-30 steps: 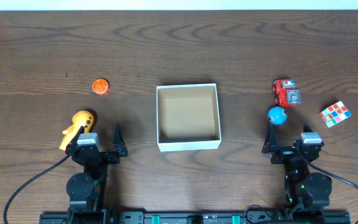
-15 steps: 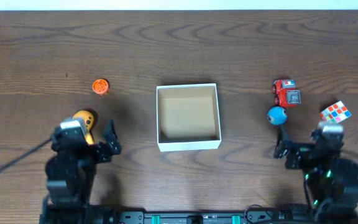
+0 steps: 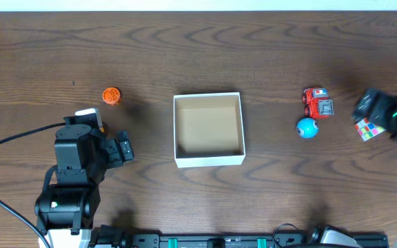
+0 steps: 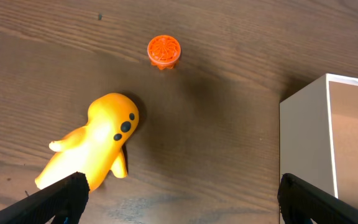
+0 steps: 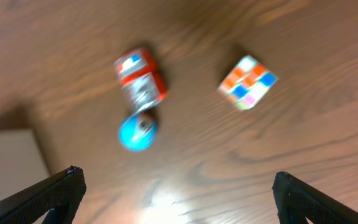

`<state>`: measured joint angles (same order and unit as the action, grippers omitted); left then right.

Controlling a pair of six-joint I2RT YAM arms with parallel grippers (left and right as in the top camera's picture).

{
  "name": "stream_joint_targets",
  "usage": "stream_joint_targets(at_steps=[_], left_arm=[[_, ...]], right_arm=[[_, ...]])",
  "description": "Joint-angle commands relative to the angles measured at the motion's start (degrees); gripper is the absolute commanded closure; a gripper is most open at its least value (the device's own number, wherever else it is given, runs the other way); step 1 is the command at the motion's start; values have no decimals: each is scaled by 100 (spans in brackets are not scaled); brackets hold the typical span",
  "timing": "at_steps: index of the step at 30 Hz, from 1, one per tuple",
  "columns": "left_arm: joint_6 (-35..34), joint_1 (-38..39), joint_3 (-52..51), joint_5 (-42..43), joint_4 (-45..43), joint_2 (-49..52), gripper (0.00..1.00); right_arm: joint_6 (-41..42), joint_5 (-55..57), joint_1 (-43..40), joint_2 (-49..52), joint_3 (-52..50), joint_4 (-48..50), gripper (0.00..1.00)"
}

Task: Pack container
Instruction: 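Reach the right gripper to the Rubik's cube and grasp it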

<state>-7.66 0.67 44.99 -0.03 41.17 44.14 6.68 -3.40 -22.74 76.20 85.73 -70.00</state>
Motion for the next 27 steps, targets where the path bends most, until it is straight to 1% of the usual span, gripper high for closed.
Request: stream_joint_targets(at_steps=[1, 4, 6, 8, 13, 15, 21, 27], left_arm=[[48, 17, 129, -46, 17, -13, 2], [48, 17, 129, -46, 15, -11, 2], [48, 17, 129, -46, 13, -9, 2], [48, 17, 129, -46, 9, -9, 2], [48, 17, 127, -46, -2, -9, 2], [48, 17, 127, -46, 0, -9, 2], [46, 17, 127, -44, 17, -9, 2], [26, 17, 127, -44, 20, -9, 2]], right_arm=[[-372, -17, -595, 437, 584, 22, 1], [-393, -76, -1045, 828, 643, 85, 1], [-76, -72, -1189, 1086, 632, 4, 1], [356, -59, -1250, 1412, 627, -120, 1], [1926, 531, -1239, 2175, 627, -433, 1], [2208, 535, -1239, 2424, 627, -348, 1], [2199, 446, -1178, 2968, 627, 70, 1], [2140, 490, -1001, 3220, 627, 446, 1]])
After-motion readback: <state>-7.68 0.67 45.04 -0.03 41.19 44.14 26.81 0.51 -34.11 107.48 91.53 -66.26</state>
